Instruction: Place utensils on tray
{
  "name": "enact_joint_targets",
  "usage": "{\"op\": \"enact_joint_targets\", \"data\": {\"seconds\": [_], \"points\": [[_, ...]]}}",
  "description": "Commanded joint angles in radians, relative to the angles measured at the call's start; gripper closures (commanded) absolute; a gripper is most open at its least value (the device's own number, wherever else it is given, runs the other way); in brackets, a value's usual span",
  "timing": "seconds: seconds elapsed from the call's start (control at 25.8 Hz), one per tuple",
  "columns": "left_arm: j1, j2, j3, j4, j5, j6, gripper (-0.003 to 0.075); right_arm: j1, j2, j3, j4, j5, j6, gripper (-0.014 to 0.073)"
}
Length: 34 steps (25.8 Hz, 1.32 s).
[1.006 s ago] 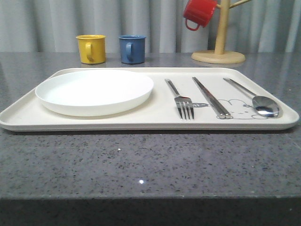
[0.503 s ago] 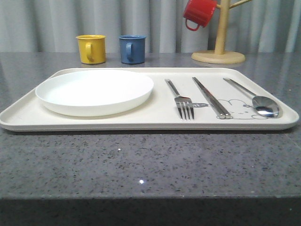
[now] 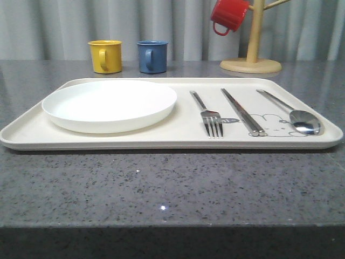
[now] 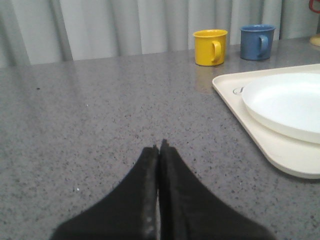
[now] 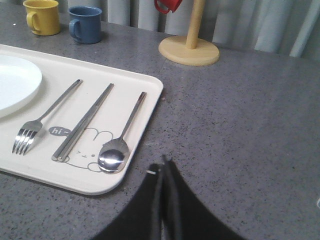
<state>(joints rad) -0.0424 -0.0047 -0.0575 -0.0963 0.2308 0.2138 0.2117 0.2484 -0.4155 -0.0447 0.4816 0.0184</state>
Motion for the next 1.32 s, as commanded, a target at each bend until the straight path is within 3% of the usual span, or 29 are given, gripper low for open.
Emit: {"op": "enact_joint_targets", "data": {"seconds": [0.0,1.12,1.28], "points": [[0.001,-0.021,0.048,-0.044,-0.168,-0.009,0.0738,-0.001,0.007,-0.025,-0.013,-0.082,-0.006,0.0662],[0.001,-0.021,0.062,-0.058,-0.153,-0.009,0.0738,-0.001,0.007,-0.025,-0.015,-0.081,-0.006,0.0662],[0.001,-0.021,0.062,-0.058,-0.153,-0.009,0.0738,-0.028,-0.001,0.054,-0.032,-0.185,-0.006,0.0662]]}}
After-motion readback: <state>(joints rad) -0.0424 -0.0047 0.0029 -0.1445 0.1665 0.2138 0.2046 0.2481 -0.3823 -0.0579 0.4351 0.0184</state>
